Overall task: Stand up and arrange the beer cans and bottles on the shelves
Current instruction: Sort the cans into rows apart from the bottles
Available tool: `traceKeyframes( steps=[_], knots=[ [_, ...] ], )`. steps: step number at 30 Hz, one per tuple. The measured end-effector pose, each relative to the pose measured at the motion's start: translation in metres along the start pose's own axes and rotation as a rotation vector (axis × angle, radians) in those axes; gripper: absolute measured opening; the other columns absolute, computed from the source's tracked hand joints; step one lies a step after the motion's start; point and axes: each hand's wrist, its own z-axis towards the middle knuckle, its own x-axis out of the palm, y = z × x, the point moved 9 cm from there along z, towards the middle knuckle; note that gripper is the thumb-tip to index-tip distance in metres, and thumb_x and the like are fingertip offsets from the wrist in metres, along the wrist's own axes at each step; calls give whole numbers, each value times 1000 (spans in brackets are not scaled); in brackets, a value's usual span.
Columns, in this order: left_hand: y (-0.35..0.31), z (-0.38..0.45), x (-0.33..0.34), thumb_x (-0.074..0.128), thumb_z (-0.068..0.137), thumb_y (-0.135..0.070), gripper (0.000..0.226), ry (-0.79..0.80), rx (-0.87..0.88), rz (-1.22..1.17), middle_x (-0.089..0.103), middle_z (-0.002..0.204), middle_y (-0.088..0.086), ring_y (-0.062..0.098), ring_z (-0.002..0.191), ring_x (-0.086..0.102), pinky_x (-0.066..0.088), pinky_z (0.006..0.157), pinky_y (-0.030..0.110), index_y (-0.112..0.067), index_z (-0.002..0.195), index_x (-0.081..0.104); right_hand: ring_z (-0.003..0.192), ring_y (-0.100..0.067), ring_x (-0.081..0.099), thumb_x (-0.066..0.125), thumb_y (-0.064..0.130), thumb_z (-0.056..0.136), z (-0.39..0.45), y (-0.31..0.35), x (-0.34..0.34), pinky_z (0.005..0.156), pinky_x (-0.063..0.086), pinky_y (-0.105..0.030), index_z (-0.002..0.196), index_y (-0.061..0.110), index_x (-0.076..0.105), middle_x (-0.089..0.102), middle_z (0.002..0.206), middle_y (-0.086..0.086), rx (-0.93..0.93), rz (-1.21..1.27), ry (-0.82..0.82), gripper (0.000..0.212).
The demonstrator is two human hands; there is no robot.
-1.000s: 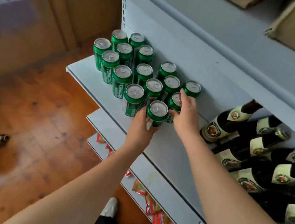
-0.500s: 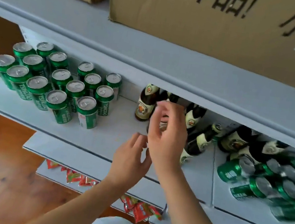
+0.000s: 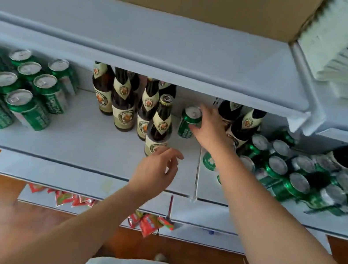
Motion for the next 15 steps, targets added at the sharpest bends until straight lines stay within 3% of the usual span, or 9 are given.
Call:
traceKeyframes(
  steps=[3,8,12,15],
  knots=[
    [7,-14,4,51,95,-21,19,-8,-110,7,65,98,-11,8,82,64,55,68,35,-31,108,62,126,-33,47,73,38,82,17,-6,24,103,43,-43,145,17,34,44,140,-17,-11,50,113,76],
    [26,-54,-1,50,97,-18,22,-100,-295,-51,64,99,-15,4,85,65,57,71,33,-33,106,63,105,-30,58,80,34,77,35,4,26,83,51,-41,122,13,39,57,118,-13,-14,182,52,64],
    [32,-80,-9,49,96,-12,26,-190,-402,-128,65,97,-14,2,87,65,58,73,35,-32,106,62,103,-27,60,82,33,74,22,3,12,79,50,-34,121,11,41,58,116,-10,20,280,45,66],
    [22,-81,-16,53,93,-11,28,-228,-394,-173,65,98,-16,5,90,64,58,75,36,-34,108,61,103,-27,60,83,44,69,-9,-3,-18,81,51,-33,120,11,48,61,116,-9,40,329,30,70]
  ],
)
